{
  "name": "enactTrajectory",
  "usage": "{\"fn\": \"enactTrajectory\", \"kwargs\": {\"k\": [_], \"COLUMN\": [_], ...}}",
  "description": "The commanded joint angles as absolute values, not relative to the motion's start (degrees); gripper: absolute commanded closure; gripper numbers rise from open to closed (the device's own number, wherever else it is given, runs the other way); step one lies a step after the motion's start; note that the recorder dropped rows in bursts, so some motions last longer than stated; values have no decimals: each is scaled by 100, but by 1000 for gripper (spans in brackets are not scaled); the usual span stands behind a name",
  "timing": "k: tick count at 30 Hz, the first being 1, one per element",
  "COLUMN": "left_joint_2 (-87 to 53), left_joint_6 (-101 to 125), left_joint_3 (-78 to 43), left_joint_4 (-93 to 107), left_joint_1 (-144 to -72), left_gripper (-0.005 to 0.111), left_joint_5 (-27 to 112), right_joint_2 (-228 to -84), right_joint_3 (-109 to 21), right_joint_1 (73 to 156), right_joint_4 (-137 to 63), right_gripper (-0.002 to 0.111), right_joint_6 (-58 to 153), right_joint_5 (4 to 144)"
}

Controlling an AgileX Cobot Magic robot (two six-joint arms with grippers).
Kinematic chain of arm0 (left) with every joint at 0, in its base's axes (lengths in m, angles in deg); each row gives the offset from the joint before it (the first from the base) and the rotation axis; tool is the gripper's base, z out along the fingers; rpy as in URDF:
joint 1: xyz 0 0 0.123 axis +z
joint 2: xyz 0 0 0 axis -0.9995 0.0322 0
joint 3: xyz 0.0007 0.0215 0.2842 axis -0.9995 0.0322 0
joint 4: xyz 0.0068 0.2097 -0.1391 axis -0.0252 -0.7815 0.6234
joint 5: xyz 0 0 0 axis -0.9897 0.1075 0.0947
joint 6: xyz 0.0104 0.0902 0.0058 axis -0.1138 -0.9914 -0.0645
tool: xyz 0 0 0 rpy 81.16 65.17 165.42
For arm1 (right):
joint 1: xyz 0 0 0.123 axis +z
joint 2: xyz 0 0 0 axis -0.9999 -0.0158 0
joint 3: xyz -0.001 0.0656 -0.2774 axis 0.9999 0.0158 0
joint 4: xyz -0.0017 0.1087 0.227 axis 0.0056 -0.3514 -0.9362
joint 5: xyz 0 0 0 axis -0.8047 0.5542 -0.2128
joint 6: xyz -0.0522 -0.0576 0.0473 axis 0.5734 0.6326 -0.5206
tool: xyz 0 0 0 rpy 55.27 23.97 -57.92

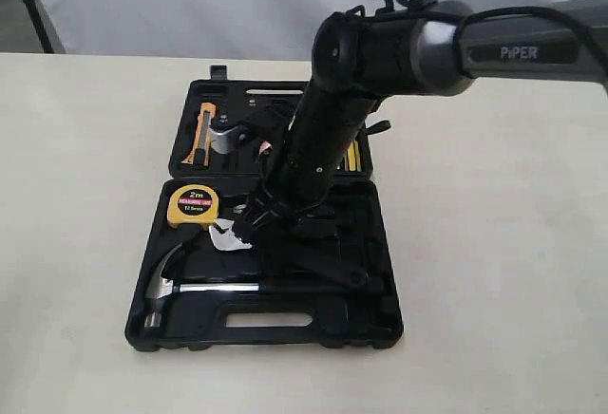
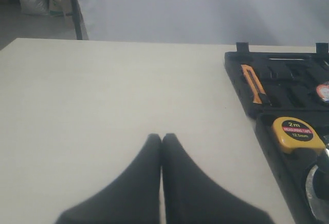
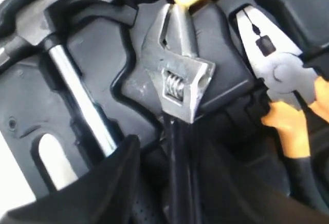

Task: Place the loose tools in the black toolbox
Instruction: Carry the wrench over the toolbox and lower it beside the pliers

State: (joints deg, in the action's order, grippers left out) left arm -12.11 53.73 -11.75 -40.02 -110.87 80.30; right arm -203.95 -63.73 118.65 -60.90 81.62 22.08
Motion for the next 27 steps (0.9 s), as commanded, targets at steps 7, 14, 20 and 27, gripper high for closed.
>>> {"fn": "enactTrajectory", "kwargs": {"k": [7,14,20,27], "left_joint_2": [-1257,-1257,-1257,-1257], "left_joint_6": [5432,5432,5432,5432], "left_joint_3": [-1122,-1122,-1122,-1122], "left_joint_4": [-3925,-3925,-3925,-3925], "left_joint_1": [-11069,-11069,-11069,-11069], "left_gripper": [105,105,105,105], "left_joint_5": [7932,7932,7932,7932], "right_joint_2": [-20535,-20758,-20738,-20115], "right_joint_3": [-6414,-6414,-6414,-6414], "right_joint_1": [11885,11921,11921,11937], "right_joint_4": [-5998,-5968,-5954,-5802], "right_gripper": [70,87,108,109], "right_joint_6": [8250,8278,8310,8505], "right_joint_5": [2476,2173,2163,2175]}}
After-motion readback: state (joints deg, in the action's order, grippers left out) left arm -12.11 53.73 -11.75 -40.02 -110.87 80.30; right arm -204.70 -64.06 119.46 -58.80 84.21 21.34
